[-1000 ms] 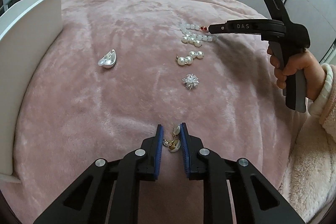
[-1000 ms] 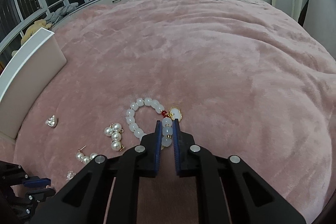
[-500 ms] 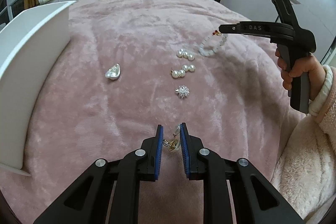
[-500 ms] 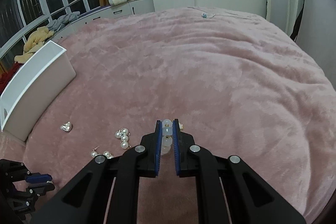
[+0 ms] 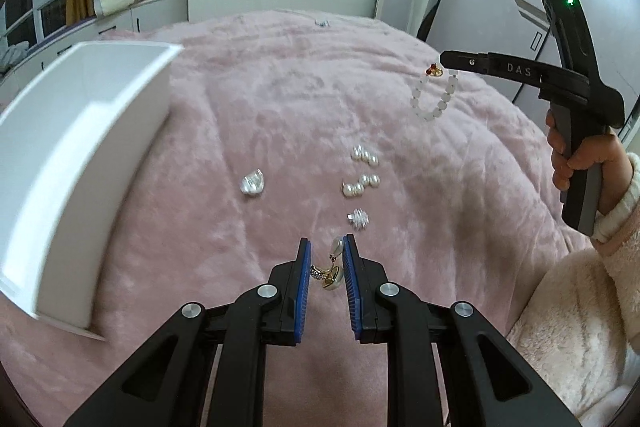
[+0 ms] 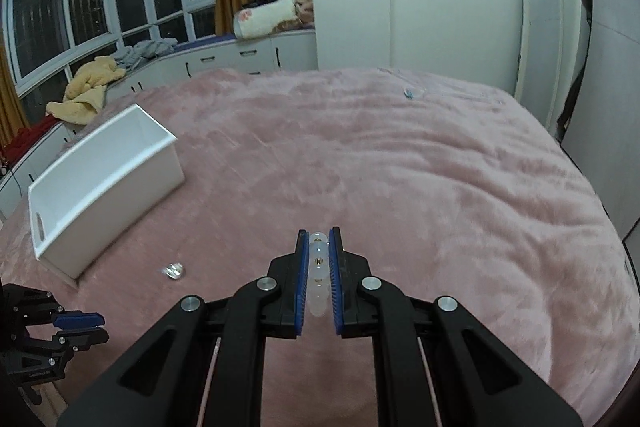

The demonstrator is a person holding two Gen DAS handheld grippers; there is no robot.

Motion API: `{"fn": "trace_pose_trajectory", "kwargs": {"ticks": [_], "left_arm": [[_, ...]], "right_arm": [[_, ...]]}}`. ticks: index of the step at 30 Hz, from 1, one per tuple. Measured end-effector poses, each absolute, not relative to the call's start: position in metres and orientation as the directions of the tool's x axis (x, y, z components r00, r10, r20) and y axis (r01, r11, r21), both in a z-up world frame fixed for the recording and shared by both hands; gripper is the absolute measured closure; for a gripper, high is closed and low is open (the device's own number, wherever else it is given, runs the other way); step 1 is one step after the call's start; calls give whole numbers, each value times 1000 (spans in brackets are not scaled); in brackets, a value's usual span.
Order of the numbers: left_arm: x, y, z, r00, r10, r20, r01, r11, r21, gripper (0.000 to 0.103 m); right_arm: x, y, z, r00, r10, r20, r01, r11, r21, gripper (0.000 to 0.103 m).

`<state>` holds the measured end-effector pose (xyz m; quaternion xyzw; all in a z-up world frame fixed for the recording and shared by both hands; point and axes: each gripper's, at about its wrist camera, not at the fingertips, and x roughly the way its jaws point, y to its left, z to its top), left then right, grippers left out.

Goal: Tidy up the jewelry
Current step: 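Carry the pearl bracelet and gold earring over the white box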

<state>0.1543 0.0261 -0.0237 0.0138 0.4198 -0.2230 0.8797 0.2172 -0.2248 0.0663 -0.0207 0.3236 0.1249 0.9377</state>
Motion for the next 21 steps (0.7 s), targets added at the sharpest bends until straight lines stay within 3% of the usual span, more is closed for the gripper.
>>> {"fn": "trace_pose_trajectory", "kwargs": {"ticks": [21], "left_arm": [[180,124,53,679,-276,-680,284,953,-104,82]], "right_arm": [[234,-113,149,776,369,-512,-430,903,-1,92]]}}
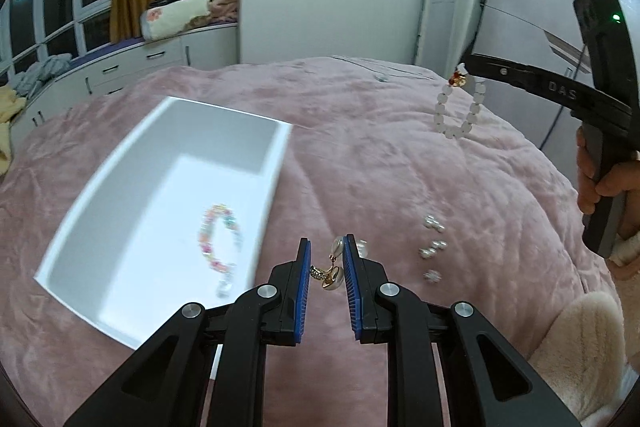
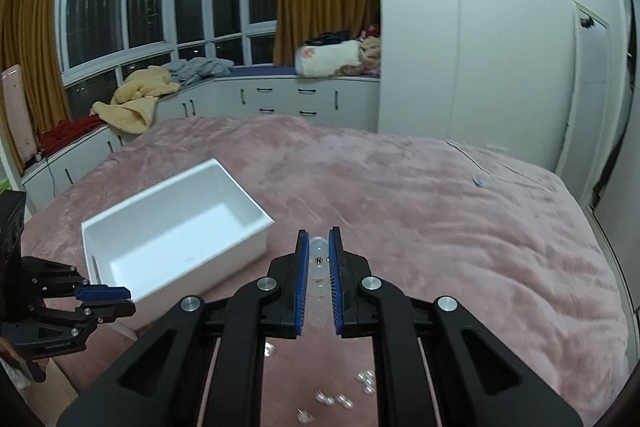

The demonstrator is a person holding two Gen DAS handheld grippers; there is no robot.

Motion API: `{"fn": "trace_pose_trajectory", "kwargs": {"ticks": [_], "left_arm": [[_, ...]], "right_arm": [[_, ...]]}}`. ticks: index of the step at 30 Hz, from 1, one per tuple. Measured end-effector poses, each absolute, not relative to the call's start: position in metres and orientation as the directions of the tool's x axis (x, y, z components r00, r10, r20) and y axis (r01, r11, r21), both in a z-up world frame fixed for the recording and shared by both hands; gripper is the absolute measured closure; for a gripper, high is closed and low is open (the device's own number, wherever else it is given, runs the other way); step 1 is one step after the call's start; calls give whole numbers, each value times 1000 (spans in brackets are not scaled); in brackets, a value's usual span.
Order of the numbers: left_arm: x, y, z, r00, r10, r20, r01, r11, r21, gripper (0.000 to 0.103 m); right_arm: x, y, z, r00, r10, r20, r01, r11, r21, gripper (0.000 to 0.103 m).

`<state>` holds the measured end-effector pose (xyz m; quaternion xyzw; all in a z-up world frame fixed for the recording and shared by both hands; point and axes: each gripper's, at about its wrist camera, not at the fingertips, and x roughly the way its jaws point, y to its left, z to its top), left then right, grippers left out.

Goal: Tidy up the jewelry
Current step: 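Carry the pearl bracelet and gold earring over the white box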

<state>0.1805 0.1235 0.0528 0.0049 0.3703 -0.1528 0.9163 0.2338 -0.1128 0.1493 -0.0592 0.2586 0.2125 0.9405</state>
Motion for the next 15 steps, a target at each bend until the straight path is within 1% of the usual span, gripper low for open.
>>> {"fn": "trace_pose_trajectory", "kwargs": {"ticks": [8,15], "left_arm": [[197,169,78,719,-228,-657,228,970,-87,82],[211,197,88,733,-184,-655,188,980,-65,82]], "right_arm": [[246,-59,166,754,430,-496,-502,865,-14,92],[257,-13,173,722,479,-498,-564,826,-23,92]]}}
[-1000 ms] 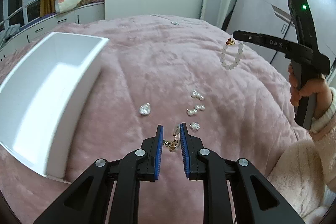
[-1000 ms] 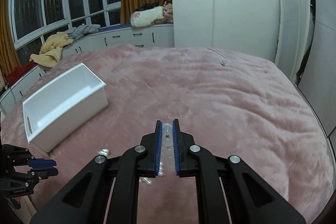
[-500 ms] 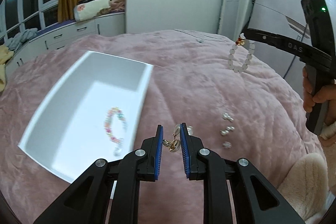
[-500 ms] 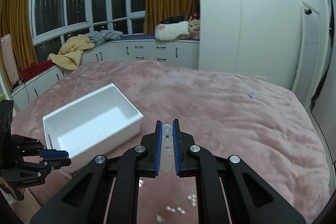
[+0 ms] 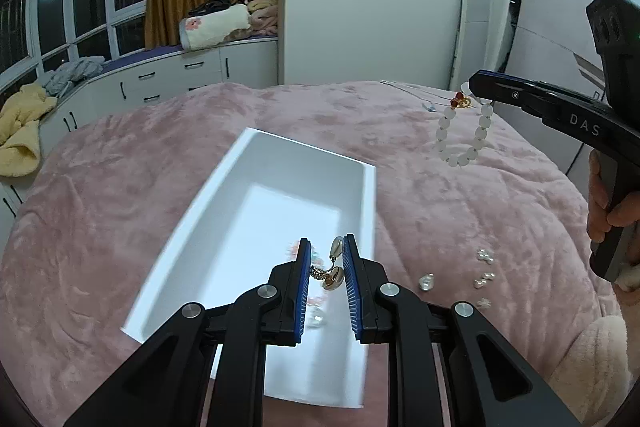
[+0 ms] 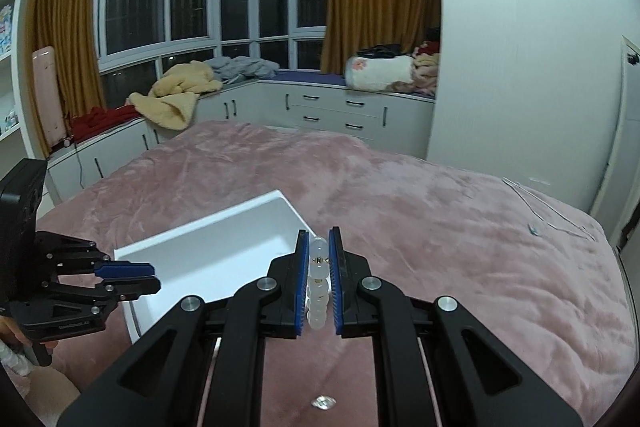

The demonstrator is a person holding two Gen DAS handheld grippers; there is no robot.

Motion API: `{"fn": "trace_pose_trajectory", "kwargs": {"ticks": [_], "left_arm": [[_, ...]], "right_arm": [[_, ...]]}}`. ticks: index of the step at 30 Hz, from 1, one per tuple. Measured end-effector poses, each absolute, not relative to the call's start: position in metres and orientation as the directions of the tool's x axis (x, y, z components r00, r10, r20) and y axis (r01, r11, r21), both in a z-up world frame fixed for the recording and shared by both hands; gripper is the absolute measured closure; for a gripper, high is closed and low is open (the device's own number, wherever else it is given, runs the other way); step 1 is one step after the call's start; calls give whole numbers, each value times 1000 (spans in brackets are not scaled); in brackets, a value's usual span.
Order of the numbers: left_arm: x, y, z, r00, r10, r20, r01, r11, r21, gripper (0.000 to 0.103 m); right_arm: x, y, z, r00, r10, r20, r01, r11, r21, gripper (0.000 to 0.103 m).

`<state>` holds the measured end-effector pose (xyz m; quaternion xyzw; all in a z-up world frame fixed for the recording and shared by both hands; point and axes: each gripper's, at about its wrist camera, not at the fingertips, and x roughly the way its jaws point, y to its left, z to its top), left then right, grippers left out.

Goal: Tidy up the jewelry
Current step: 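Carry the pearl bracelet and gold earring over the white box, then open both tools to drop the bracelet and earring into the box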

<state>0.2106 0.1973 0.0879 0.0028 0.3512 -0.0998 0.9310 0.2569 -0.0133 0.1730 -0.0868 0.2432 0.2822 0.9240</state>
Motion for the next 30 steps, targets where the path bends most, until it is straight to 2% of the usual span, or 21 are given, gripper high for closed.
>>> {"fn": "trace_pose_trajectory", "kwargs": {"ticks": [14,21,30], "left_arm": [[250,236,83,716,-136,-684,124,990,-67,82],[271,241,61,669,-98,-737,97,994,-44,82],[285,241,36,646,-39,-762,69,998,7,82]], "right_arm": [[295,58,170,629,553,-547,-645,764,31,92],[320,84,148,566,561,-605,-653,752,87,92],[348,99,118,528,546,-650,-618,772,147,92]]}}
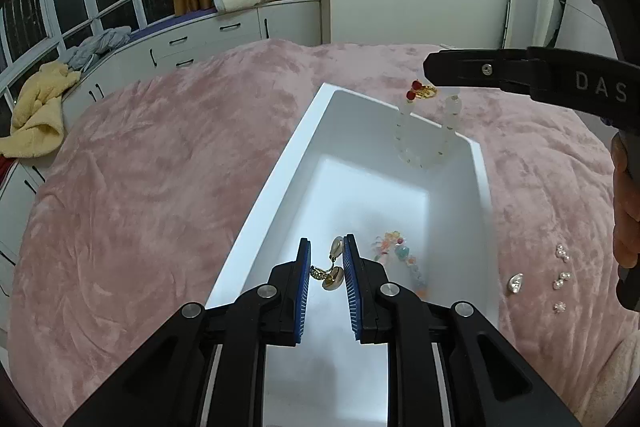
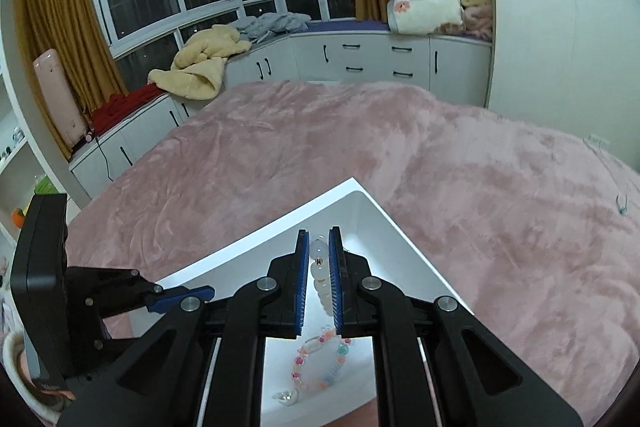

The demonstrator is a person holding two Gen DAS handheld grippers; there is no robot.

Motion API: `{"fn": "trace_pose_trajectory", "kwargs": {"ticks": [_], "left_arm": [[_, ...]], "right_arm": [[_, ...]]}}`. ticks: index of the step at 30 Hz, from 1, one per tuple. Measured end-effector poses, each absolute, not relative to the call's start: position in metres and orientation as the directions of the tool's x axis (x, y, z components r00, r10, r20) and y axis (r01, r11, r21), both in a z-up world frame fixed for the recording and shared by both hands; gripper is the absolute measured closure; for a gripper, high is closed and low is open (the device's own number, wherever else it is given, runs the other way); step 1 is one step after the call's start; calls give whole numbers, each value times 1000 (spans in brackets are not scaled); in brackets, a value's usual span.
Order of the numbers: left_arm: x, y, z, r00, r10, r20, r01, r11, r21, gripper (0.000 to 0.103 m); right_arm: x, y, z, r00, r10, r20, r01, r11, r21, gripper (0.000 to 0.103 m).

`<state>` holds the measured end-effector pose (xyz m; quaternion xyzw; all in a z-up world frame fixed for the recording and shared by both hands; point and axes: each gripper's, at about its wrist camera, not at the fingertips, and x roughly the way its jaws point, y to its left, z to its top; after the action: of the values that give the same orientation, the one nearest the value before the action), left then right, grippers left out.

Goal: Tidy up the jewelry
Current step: 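Open both tools to drop the bracelet and earring into the box, then withdraw both tools toward the remaining pearl earrings and silver pendant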

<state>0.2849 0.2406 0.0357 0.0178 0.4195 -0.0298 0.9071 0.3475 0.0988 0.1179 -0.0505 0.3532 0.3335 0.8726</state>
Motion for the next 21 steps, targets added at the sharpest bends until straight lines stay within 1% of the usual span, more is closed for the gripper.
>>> {"fn": "trace_pose_trajectory", "kwargs": {"ticks": [5,8,10,11,12,13,14,15,16,17,19,21], "left_arm": [[289,245,23,633,-28,-774,49,999,4,81],[290,246,16,626,-20,-780,46,999,12,79],[289,245,15,634,-7,-774,41,999,25,60],[289,244,14,638,-14,-770,48,999,21,58],[288,243,14,640,-12,-769,49,998,25,56],[288,242,14,641,-8,-767,51,998,32,54],[287,241,14,645,-6,-764,53,998,37,54],[286,240,16,651,-7,-759,56,998,40,51],[285,239,17,656,-8,-755,57,998,39,47],[284,240,19,661,-11,-751,55,998,34,45],[280,239,24,676,-10,-737,44,999,27,38],[277,240,30,687,-19,-726,39,999,11,36]], "right_arm": [[353,108,100,512,531,-675,-621,772,137,92],[354,112,90,505,515,-692,-629,769,113,90],[354,111,85,509,506,-697,-623,775,107,90],[355,110,84,504,509,-698,-622,774,115,90],[355,109,82,506,507,-698,-619,777,116,85],[355,108,83,513,502,-696,-615,781,109,72],[354,107,84,525,500,-689,-613,784,101,64],[352,104,85,537,500,-680,-611,786,95,52],[350,102,88,545,504,-670,-612,785,92,50],[349,98,90,546,509,-665,-614,784,95,50],[347,93,94,549,518,-656,-618,780,100,50],[344,87,100,561,520,-644,-619,780,91,48]]}}
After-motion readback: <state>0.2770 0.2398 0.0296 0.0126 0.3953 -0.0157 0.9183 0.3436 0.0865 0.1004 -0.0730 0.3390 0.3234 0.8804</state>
